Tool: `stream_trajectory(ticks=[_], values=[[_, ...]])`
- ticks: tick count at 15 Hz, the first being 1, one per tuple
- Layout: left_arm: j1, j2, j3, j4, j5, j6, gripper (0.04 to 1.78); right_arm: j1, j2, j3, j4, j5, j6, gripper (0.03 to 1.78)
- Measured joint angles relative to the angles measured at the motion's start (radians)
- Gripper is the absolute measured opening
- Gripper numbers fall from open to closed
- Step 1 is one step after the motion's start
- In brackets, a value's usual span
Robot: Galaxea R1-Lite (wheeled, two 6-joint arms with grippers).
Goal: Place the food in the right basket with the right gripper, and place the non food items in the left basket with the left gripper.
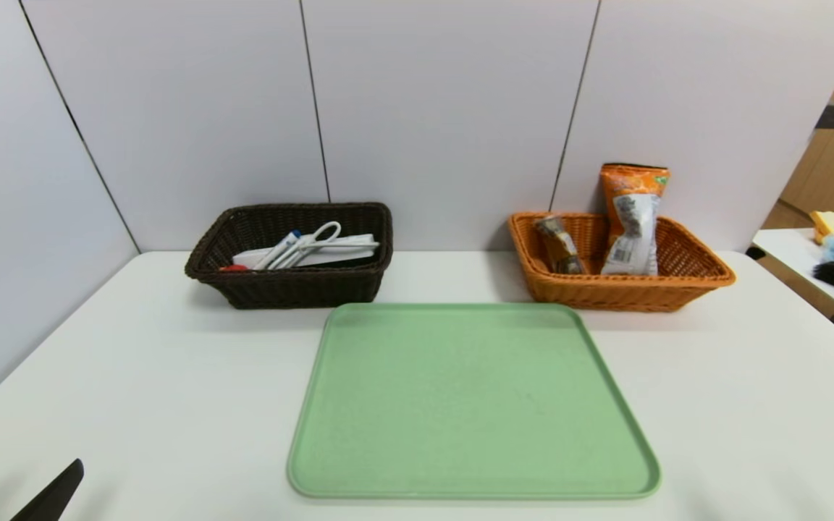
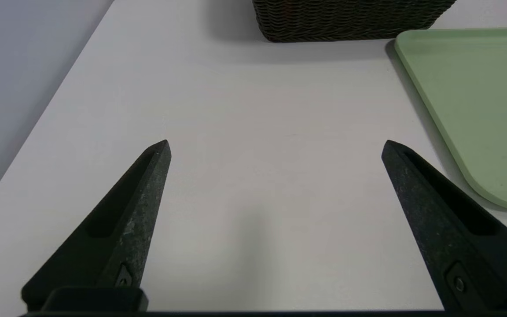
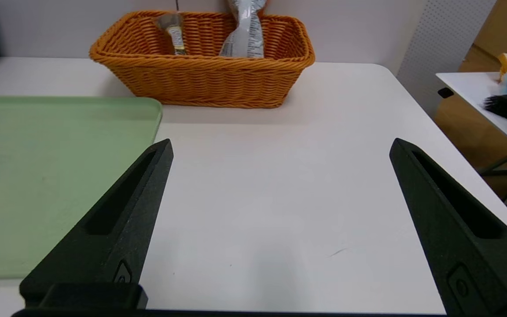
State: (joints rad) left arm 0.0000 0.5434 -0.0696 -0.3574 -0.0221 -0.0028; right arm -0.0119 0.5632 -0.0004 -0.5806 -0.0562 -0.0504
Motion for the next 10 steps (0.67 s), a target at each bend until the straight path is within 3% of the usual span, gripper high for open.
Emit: stream_trajectory(ticks=[3,7,8,10], values=[[0.004,-0.096,0.043,0.011,-0.052,-0.001,1.69,-0.006,-0.206,-0.009,0.203,0.051,-0.007,1.70],[0.013,-0.265,0.034,0.133,-0.076,0.002,1.69,0.007,-0.473,-0.073,0.586,0.128,-0.032,1.70],[0.013,-0.310,0.025,0.169,-0.077,0.003,1.69,0.010,-0.505,-0.083,0.644,0.144,-0.043,1.70],[0.009,-0.396,0.013,0.218,-0.077,0.014,1.69,0.011,-0.538,-0.081,0.658,0.148,-0.060,1.70]])
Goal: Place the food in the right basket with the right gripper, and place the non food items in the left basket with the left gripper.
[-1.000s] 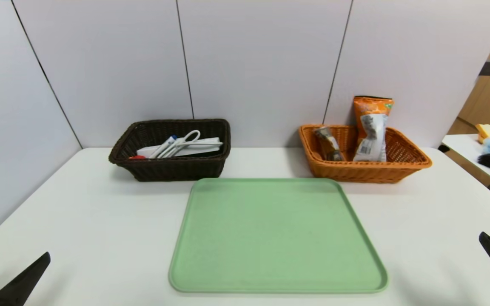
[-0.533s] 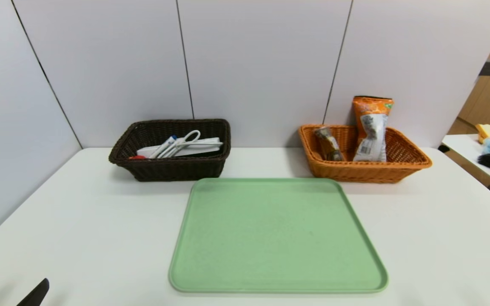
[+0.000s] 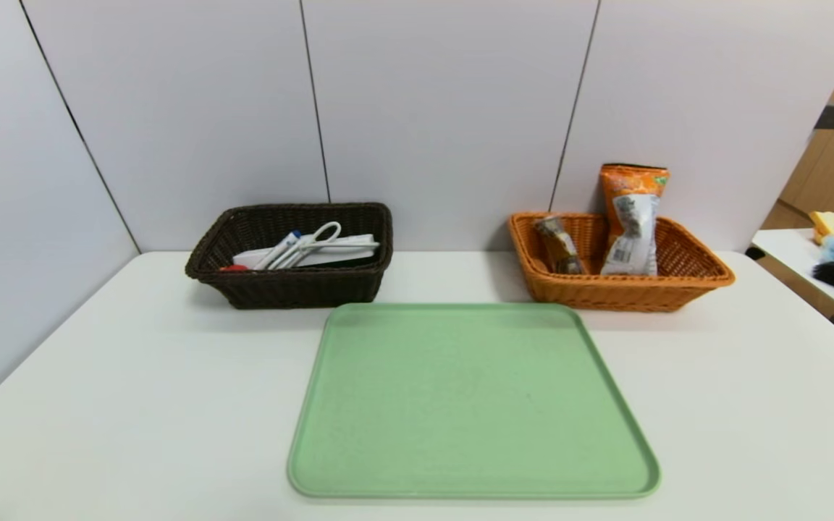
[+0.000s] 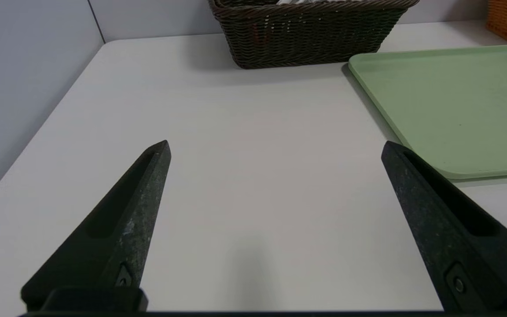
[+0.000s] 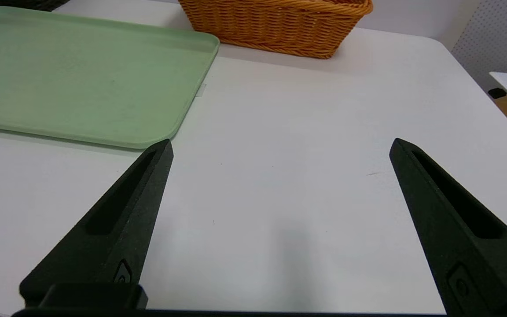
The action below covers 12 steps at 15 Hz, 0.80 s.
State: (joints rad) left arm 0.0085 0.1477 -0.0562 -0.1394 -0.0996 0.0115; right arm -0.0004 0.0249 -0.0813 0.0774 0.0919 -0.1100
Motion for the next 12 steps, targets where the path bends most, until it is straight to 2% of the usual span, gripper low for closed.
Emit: stream_trajectory(ticks=[4,8,10,12], values=[[-0.007,-0.116,0.042,0.013,0.006,0.063,1.69,0.000,-0.024,0.010,0.002,0.029,-0.015,1.70],[-0.009,-0.144,0.056,0.053,0.009,0.080,1.69,0.000,-0.027,0.020,0.004,0.025,-0.004,1.70],[-0.009,-0.147,0.056,0.068,0.025,0.090,1.69,0.001,-0.027,0.021,0.007,0.007,0.024,1.70],[-0.009,-0.148,0.056,0.109,0.067,0.122,1.69,0.000,-0.027,0.026,0.011,-0.047,0.031,1.70]])
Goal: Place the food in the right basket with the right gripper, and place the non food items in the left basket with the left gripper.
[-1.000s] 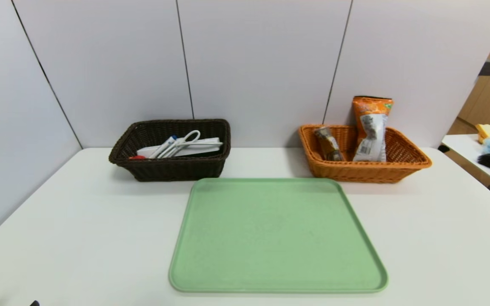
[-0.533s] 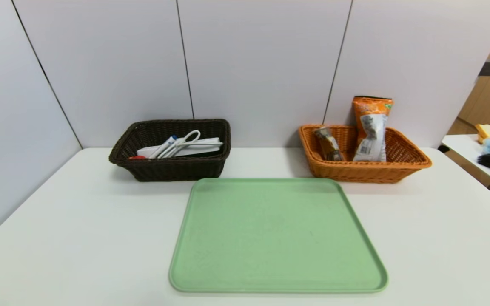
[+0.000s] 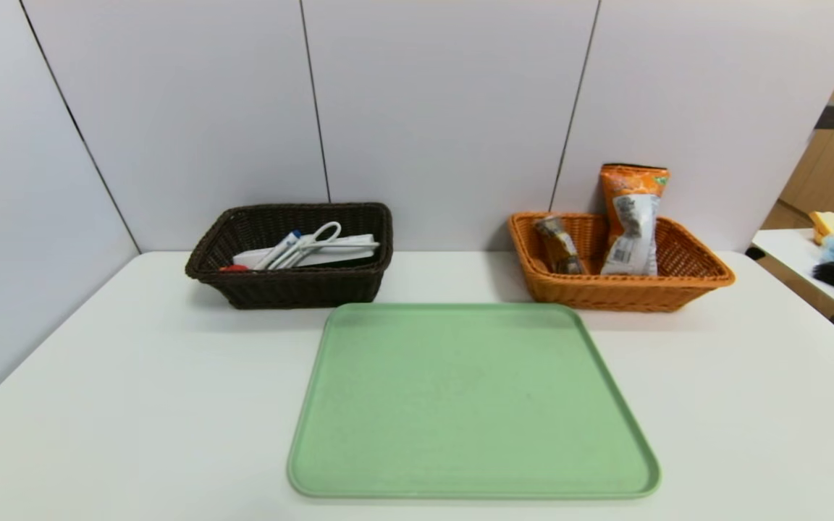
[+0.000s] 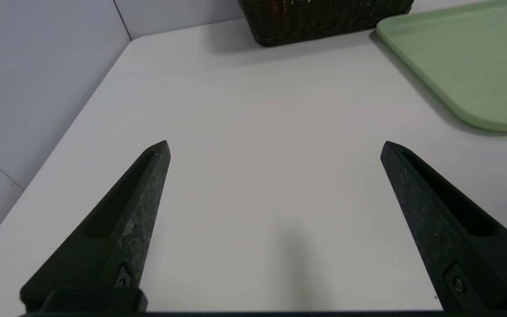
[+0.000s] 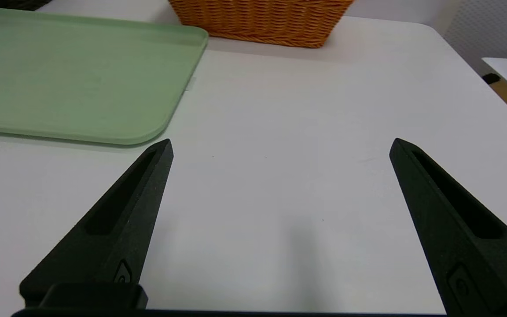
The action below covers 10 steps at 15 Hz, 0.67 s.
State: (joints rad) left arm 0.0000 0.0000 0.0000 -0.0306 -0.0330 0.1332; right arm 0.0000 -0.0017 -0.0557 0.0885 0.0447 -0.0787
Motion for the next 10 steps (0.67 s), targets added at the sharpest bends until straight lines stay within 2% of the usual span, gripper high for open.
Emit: stream_trajectory(ticks=[1,4,5,6,7,8,10], values=[[0.000,0.000,0.000,0.014,0.005,0.007,1.69,0.000,0.000,0.014,-0.004,-0.023,-0.006,1.70],[0.000,0.000,0.000,0.037,0.002,0.023,1.69,0.000,0.000,0.028,-0.006,-0.017,-0.064,1.70],[0.000,0.000,0.000,0.036,0.003,-0.001,1.69,0.000,0.000,0.028,0.001,-0.010,-0.046,1.70],[0.000,0.000,0.000,0.036,0.008,-0.045,1.69,0.000,0.001,0.025,0.004,-0.014,-0.002,1.70],[0.000,0.000,0.000,0.034,0.022,-0.093,1.69,0.000,0.002,0.023,0.004,-0.040,0.053,1.70],[0.000,0.000,0.000,0.033,0.030,-0.122,1.69,0.000,0.002,0.023,0.001,-0.049,0.079,1.70],[0.000,0.000,0.000,0.033,0.031,-0.129,1.69,0.000,0.001,0.023,-0.003,-0.050,0.085,1.70]])
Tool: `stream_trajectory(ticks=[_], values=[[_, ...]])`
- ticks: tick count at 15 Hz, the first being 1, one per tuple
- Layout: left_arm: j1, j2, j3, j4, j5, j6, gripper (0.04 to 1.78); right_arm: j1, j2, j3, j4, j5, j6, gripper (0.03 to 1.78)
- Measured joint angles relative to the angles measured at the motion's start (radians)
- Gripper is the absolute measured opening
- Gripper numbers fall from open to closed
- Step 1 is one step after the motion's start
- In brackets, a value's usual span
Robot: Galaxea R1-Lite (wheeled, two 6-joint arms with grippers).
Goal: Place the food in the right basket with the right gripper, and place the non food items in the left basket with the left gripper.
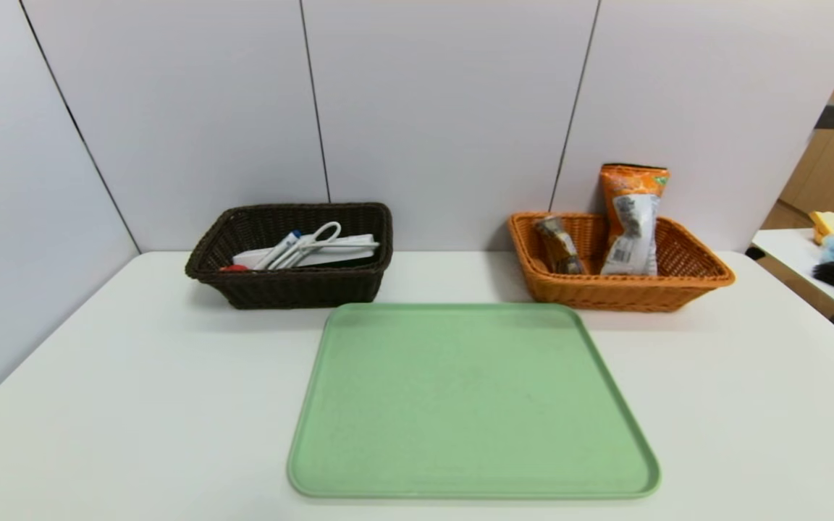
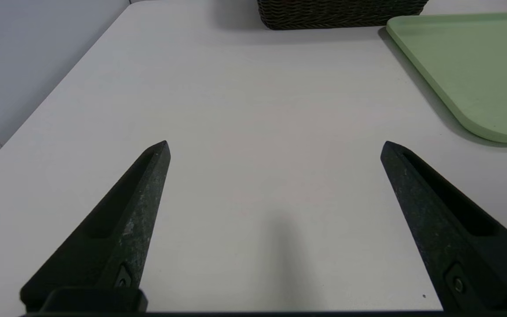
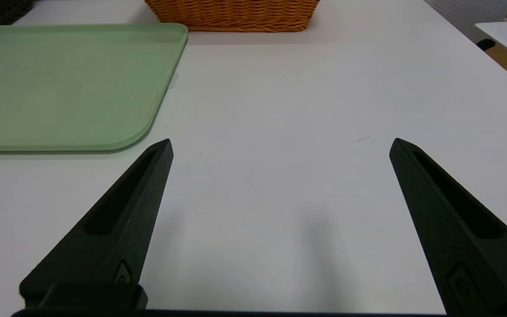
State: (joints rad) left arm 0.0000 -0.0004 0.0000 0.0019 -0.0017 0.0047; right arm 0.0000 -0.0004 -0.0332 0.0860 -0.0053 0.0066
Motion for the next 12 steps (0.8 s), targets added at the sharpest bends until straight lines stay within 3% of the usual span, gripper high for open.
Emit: stream_trajectory(ticks=[12], values=[[-0.001,0.000,0.000,0.000,0.000,0.001,1.69,0.000,-0.001,0.002,-0.005,0.001,-0.005,1.70]])
